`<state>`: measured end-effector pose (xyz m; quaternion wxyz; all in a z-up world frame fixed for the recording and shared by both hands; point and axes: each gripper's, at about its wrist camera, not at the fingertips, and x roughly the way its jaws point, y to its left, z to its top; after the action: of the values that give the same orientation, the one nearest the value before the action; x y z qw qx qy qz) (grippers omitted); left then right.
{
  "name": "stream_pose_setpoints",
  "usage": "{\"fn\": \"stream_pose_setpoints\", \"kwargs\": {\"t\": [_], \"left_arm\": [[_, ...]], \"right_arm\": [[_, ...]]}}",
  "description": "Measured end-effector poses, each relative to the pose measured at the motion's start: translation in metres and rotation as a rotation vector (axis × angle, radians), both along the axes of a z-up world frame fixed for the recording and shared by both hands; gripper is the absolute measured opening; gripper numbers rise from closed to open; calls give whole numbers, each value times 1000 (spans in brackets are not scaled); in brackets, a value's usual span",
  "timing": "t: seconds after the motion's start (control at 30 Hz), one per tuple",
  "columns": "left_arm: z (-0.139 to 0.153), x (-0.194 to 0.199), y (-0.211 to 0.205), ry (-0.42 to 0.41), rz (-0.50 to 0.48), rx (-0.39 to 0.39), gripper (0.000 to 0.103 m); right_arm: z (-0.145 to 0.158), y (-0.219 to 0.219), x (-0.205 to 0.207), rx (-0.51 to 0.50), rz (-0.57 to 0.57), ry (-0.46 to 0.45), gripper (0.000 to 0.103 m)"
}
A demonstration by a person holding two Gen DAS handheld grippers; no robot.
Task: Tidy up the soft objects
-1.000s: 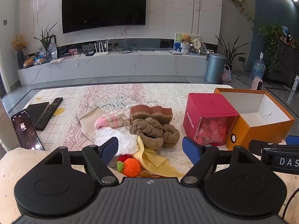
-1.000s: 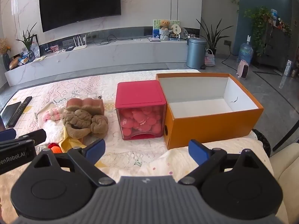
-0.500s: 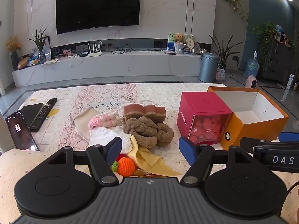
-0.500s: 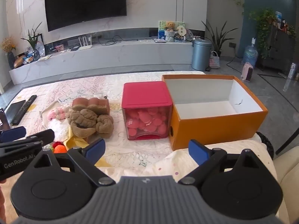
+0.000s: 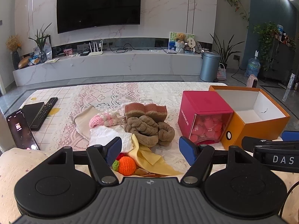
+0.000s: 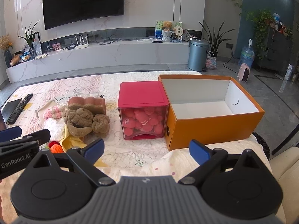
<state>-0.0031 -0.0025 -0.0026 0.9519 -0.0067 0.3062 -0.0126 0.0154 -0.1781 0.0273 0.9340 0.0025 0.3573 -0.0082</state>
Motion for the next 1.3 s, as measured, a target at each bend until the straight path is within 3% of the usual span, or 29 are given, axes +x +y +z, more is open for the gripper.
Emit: {"fn": "stream_pose_setpoints", "kwargs": {"t": [1.3], "left_arm": [[1,-1,0,3,4,-13,83]], "right_arm": [[-2,1,4,-2,8,17,97]]}}
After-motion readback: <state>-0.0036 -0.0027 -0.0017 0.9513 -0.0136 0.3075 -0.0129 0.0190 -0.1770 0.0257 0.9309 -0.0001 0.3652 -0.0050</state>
